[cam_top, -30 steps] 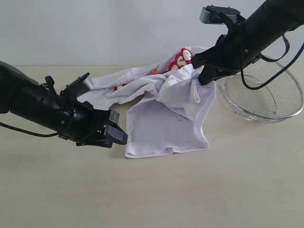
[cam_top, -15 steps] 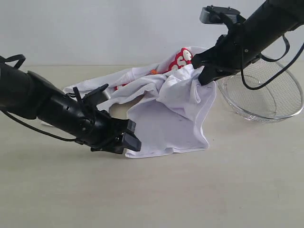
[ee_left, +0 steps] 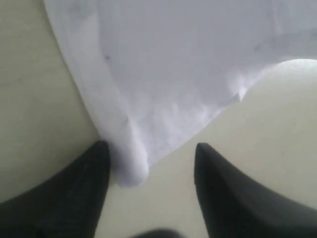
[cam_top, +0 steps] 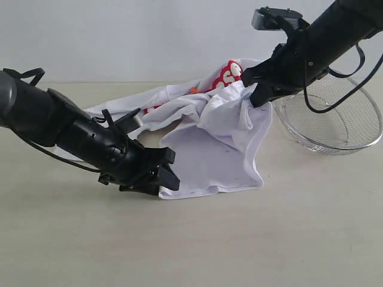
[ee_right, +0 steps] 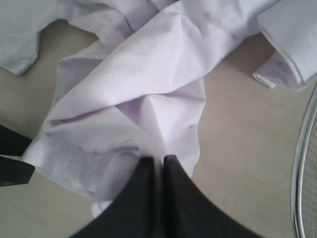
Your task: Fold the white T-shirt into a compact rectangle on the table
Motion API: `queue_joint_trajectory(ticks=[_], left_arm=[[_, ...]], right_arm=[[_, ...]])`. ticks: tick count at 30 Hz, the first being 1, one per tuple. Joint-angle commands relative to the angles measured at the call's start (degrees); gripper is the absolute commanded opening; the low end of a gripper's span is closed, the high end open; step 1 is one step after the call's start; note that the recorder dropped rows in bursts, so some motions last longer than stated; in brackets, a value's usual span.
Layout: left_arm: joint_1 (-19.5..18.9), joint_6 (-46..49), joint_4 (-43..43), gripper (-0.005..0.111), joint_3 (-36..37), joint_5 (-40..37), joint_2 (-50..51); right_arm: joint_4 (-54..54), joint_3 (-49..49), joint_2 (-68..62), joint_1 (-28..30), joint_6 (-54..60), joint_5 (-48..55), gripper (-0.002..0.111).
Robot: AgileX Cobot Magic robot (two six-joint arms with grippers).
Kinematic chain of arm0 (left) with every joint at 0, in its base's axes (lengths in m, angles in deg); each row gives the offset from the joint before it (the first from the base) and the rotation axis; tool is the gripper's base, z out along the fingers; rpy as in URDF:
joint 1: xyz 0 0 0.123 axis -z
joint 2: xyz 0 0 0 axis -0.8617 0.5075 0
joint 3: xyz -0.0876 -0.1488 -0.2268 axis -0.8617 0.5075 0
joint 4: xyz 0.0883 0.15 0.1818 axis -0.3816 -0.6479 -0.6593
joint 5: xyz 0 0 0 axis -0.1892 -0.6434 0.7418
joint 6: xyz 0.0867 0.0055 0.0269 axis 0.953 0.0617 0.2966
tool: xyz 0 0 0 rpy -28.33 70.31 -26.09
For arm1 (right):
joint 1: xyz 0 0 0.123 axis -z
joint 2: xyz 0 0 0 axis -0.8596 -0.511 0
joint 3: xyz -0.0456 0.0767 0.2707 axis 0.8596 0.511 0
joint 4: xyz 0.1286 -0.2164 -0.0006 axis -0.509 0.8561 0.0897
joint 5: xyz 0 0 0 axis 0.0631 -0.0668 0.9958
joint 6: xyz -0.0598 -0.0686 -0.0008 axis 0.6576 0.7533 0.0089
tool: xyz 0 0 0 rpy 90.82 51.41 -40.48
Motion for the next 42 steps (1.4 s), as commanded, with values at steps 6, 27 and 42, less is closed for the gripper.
queue_joint_trajectory(ticks=[6, 27, 42], left_arm=[[0.32, 0.39, -2.42, 0.013, -0.26, 0.91, 0.6], [-0.16, -13.8, -23.56, 0.005, 1.07, 2.47, -6.59], [2.3, -4.62, -21.46, 0.036, -6.72, 2.67, -5.56]], right_arm=[[0.03, 0.08, 0.87, 0.24, 0.6, -0.64, 0.0], [-1.03, 0.08, 5.49, 0.24, 0.5, 3.09, 0.0], [-0.76, 0.08, 5.48, 0.24, 0.38, 3.51, 0.0]])
